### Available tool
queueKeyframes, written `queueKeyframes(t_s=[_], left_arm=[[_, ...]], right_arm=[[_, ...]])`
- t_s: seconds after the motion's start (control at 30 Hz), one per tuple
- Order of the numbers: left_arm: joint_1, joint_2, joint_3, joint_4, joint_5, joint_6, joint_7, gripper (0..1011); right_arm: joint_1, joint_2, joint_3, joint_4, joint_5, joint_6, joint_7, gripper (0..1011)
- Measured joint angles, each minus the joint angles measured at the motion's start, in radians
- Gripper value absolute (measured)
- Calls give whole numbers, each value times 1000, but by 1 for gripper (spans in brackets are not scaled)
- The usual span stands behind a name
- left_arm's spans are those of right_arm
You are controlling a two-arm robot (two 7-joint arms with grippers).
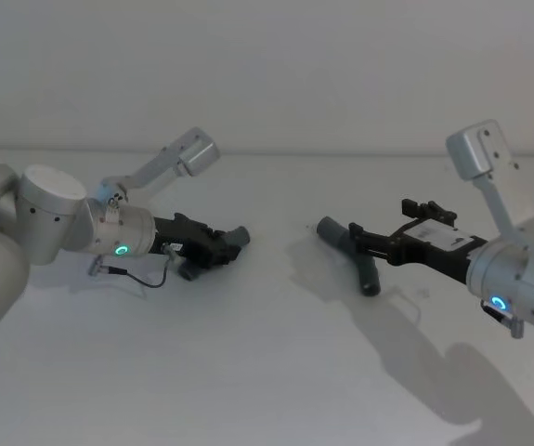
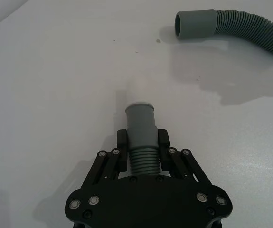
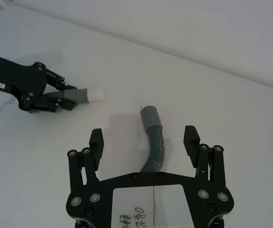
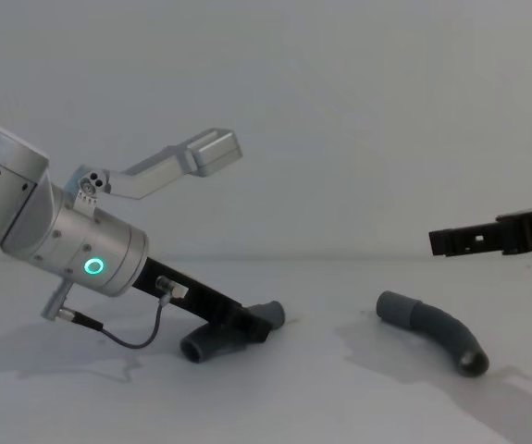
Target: Use both hands to pick up one end of the pipe from the table, align the ends, and insert them.
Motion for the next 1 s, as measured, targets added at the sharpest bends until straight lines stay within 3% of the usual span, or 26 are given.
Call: queueKeyframes(t_s=[0.37, 1.0], left_arm=[[0, 0, 0, 0, 0, 0, 0, 366], [0, 0, 0, 0, 0, 0, 0, 366]], right_arm=[[76, -3, -50, 64, -25, 64, 14, 1001], [149, -35, -108, 205, -87, 55, 14, 1002]])
